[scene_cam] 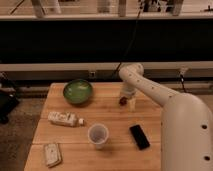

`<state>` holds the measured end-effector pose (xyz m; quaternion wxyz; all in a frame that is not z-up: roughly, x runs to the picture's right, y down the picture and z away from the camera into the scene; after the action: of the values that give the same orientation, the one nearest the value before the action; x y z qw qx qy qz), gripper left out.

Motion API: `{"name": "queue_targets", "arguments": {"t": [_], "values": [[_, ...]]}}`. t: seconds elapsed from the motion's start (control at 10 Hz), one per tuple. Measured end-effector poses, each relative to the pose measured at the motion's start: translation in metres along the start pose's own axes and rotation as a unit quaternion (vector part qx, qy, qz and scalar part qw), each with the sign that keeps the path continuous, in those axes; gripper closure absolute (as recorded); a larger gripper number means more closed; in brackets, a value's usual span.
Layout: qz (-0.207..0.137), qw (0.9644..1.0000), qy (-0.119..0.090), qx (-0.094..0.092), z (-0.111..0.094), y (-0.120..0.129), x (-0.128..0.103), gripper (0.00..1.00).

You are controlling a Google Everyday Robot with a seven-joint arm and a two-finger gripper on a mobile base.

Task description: Place the pepper in the ceramic cup

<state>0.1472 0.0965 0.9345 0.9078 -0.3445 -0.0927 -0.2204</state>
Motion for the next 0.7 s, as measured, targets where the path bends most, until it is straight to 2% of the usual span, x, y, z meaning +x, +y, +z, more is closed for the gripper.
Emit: {"name": "queue_targets", "arguments": {"t": [0.2,0.4,0.6,0.7], "values": [[-0.002,1.0000,0.000,-0.002,0.000,0.000,-0.002,0.63],[-0.004,1.0000,0.000,-0.003,0.001,0.000,-0.003,0.62],[-0.007,1.0000,0.002,-0.003,-0.005,0.001,-0.008,0.78],[-0.008,1.0000,0.004,-0.003,-0.015,0.000,-0.010,0.89]]}}
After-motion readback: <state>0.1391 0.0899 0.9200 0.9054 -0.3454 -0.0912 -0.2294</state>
